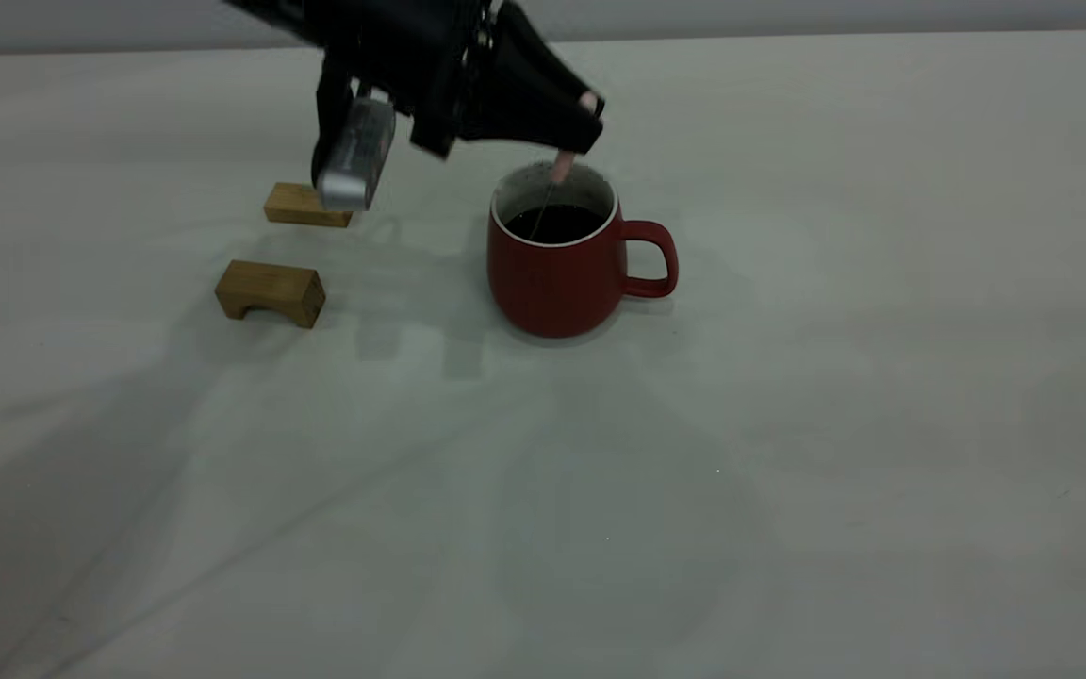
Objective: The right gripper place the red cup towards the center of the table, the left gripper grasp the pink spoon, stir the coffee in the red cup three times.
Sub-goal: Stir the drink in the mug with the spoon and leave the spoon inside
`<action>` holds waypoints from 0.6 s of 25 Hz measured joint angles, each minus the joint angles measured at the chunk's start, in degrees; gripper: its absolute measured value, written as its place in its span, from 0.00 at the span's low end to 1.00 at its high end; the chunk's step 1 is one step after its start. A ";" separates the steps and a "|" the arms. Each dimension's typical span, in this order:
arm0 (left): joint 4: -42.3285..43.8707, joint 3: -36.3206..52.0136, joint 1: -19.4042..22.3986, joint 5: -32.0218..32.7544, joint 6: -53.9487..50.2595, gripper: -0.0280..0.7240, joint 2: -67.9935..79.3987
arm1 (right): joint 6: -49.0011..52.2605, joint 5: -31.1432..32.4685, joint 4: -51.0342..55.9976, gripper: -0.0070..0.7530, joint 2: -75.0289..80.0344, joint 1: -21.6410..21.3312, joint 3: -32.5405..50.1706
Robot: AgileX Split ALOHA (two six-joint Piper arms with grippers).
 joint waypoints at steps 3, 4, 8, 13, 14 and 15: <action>-3.67 0.00 0.00 -2.18 6.68 0.27 0.98 | 0.00 0.00 0.00 0.78 0.00 0.00 0.00; -5.40 -0.14 0.00 -1.83 7.98 0.27 1.43 | 0.00 0.00 0.00 0.78 0.00 0.00 0.00; -12.14 -0.45 -0.31 4.89 8.05 0.27 3.93 | 0.00 0.00 0.00 0.78 0.00 0.00 0.00; -8.36 -1.15 -0.72 9.43 0.55 0.27 4.16 | 0.00 0.00 0.00 0.78 0.00 0.00 0.00; -6.83 -1.52 -0.66 9.05 -0.84 0.27 3.85 | 0.00 0.00 0.00 0.78 0.00 0.00 0.00; -4.61 -1.93 -0.59 8.46 -1.85 0.27 3.32 | 0.00 0.00 0.00 0.78 0.00 0.00 0.00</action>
